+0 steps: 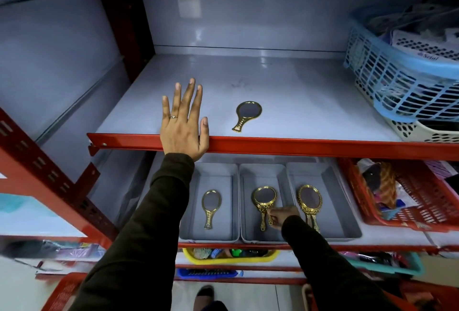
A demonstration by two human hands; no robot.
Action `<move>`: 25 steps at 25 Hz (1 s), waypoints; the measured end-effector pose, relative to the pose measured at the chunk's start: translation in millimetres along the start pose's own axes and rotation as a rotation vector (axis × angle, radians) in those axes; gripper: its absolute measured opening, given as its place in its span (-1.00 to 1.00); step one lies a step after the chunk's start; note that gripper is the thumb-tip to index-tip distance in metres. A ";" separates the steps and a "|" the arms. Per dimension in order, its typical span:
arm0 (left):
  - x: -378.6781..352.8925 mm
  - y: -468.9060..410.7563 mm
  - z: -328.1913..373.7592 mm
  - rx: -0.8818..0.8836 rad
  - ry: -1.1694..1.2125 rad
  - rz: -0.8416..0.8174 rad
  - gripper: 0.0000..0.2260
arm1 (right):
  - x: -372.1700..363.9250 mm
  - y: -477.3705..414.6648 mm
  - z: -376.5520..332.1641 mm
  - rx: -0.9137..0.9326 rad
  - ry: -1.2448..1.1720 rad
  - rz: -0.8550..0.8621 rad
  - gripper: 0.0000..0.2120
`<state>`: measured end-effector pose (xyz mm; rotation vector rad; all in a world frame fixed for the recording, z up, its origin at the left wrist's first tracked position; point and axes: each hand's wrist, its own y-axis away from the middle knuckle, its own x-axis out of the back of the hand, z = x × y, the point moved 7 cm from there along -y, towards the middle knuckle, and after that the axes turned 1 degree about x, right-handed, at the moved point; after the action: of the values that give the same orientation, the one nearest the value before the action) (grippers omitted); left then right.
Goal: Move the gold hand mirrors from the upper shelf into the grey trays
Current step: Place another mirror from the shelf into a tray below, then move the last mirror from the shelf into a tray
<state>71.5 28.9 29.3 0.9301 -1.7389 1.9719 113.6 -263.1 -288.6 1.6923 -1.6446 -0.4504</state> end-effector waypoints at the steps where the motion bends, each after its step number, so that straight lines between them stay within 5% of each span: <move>1: 0.3 0.1 0.1 -0.003 -0.005 0.004 -0.42 | -0.4 -4.6 2.5 0.011 0.023 0.020 -0.86; 7: 0.3 0.4 0.6 -0.008 -0.014 -0.003 -0.42 | 10.2 -10.2 2.7 0.131 0.180 0.105 -0.92; 9: -0.2 0.3 1.0 -0.005 -0.018 -0.013 -0.42 | 10.1 5.9 -14.3 0.198 0.135 0.112 -0.78; 17: 3.0 0.9 0.2 0.016 0.004 -0.031 -0.41 | -28.8 207.4 -180.9 0.689 0.147 -0.492 -0.88; 20: 3.9 1.7 0.1 0.022 0.008 -0.040 -0.41 | -19.6 239.0 -248.8 0.861 0.101 -0.219 -0.84; 23: 4.8 0.8 0.1 0.017 0.010 -0.042 -0.41 | -21.5 221.0 -289.7 0.822 0.401 0.188 -0.61; 25: 4.7 0.4 0.0 0.013 0.015 -0.041 -0.41 | -36.3 207.9 -297.3 0.715 0.645 0.262 -0.57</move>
<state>67.9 28.1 32.2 0.9454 -1.6879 1.9613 166.4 -137.6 49.6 1.7807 -1.5607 0.8284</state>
